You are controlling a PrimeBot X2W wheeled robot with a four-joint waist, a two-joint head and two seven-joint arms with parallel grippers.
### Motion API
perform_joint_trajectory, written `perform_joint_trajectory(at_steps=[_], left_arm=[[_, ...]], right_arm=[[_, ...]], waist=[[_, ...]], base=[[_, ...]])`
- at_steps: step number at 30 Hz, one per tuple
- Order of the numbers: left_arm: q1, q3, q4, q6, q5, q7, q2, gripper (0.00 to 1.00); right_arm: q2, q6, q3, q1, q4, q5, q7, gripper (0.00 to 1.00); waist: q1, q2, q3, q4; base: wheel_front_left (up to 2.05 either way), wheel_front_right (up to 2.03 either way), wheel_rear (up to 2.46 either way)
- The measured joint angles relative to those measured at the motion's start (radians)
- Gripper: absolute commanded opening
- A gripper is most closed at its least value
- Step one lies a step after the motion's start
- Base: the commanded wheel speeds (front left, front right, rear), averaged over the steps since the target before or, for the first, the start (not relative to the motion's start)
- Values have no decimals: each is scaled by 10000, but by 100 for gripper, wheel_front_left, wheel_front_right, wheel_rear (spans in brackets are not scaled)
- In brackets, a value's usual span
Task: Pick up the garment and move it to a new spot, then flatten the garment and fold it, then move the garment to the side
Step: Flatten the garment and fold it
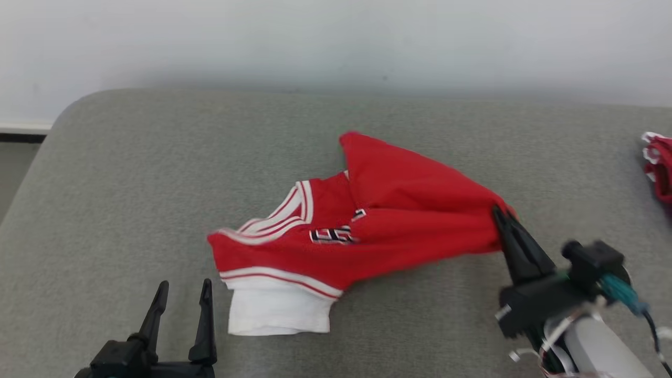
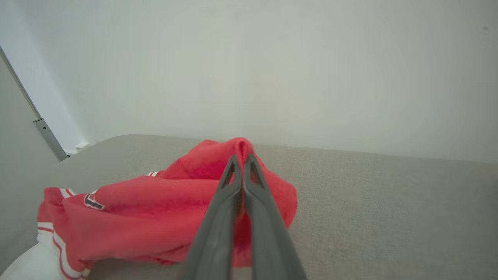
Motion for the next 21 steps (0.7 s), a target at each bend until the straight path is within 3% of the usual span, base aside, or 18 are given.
perform_joint_trajectory(at_steps=[5,11,12,13,21], left_arm=[[77,111,4,0,-25,-2,0,100],[69,205,-15,17,-40,-2,0,100],[63,203,-8,15,-40,-2,-2,100],[58,211,2,12,-40,-2,0,100],[34,408,61,-17,10,-2,0,100]], right_arm=[[-188,0,-1143,1884,-1064,-278,4,0],[355,0,-2161,3512,-1375,-230,4,0],[445,0,-2192,3586,-1337,-261,4,38],[537,0,-2205,3596,-1298,-324,4,100],[836,0,-2627,3287,-1871,-930,4,100]], waist=[[0,0,-74,-572],[0,0,-12,-1114],[0,0,13,-1185],[0,0,40,-1250],[0,0,58,-1638]], base=[[0,0,0],[0,0,0],[0,0,0],[0,0,0],[0,0,0]])
